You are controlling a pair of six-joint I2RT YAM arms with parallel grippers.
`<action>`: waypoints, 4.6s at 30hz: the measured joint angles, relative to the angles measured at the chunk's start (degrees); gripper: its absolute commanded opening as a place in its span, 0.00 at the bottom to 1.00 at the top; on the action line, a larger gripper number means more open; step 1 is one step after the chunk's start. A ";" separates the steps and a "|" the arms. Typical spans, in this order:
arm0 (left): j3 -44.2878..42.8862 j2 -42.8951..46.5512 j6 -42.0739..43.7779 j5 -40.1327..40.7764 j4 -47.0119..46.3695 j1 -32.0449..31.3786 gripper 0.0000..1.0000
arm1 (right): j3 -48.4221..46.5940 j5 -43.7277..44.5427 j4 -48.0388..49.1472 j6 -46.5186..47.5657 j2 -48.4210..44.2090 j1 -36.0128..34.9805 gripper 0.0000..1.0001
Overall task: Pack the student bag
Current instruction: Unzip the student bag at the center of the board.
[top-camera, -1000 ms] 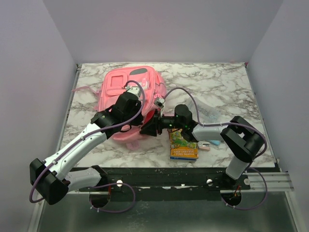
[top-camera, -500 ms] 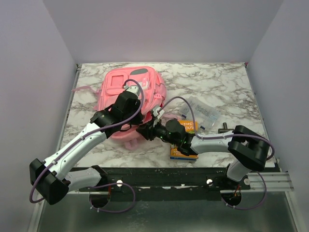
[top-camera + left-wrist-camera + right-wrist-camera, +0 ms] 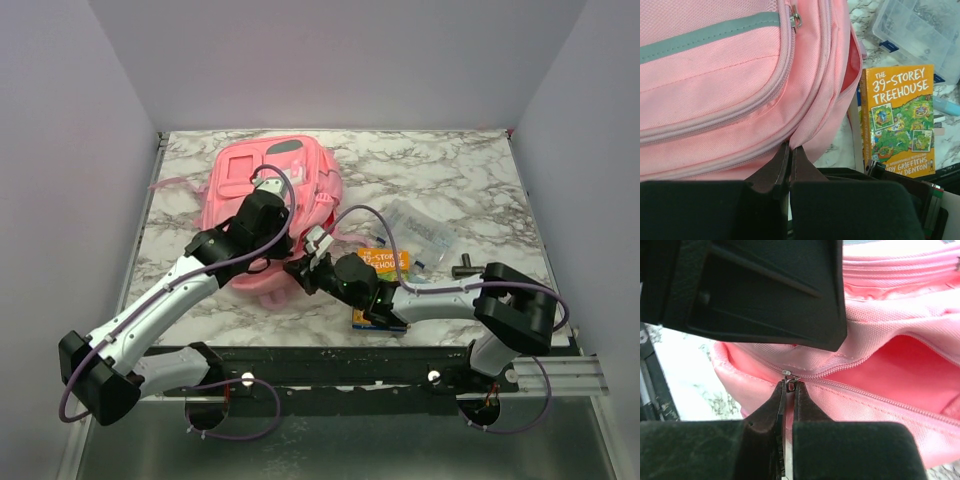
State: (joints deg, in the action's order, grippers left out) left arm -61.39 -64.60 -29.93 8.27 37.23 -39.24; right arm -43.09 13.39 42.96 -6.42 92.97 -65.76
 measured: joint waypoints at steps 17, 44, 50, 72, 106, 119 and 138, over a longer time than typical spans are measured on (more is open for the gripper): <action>-3.45 -0.76 -11.10 16.57 12.33 -8.72 0.00 | -2.62 -31.65 -8.09 -1.84 -1.07 6.12 0.01; -14.14 -10.60 5.51 -4.26 6.19 1.86 0.86 | 11.15 -20.09 -13.86 -26.71 -10.47 18.95 0.00; 10.21 3.91 -2.16 -5.92 -1.36 3.98 0.89 | 9.40 -29.59 -15.54 -33.83 -6.82 18.60 0.14; 23.89 5.68 -11.41 -13.68 -25.18 7.02 0.90 | 3.69 -33.51 -21.55 -43.87 1.90 11.69 0.42; 33.03 19.41 -19.10 -14.80 -20.76 -5.42 0.50 | -5.49 -21.99 -42.16 -53.44 -4.94 24.94 0.69; 27.56 1.36 -24.17 4.74 -23.67 -14.62 0.47 | -4.22 -20.74 -40.37 -64.13 -3.87 25.29 0.43; 18.27 -14.51 -23.82 11.91 -23.67 -14.99 0.11 | -4.20 -22.49 -37.59 -65.31 -2.23 25.38 0.46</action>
State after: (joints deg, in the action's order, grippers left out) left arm -43.11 -79.11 -53.76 20.18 13.56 -54.24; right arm -47.29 -9.10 5.37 -71.72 90.74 -40.38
